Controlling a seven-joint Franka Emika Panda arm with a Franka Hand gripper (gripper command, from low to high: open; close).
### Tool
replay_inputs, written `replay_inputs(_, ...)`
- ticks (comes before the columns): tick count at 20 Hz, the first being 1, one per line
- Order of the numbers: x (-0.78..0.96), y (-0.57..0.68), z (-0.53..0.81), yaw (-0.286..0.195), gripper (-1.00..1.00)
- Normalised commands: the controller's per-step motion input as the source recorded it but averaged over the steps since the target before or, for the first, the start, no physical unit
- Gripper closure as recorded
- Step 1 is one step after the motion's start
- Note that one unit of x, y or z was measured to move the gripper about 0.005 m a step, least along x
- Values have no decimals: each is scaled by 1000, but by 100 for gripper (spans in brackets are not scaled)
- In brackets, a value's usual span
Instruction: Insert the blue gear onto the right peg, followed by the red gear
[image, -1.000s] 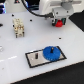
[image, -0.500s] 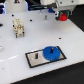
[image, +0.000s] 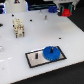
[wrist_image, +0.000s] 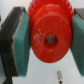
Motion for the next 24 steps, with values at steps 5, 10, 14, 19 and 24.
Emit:
replay_inputs(5, 749, -83, 509, 0, 100)
replay_inputs(10, 795, -78, 423, 0, 100)
replay_inputs(14, 793, -89, 371, 0, 100)
replay_inputs(19, 792, -108, 313, 0, 100)
replay_inputs(24, 791, -139, 275, 0, 100)
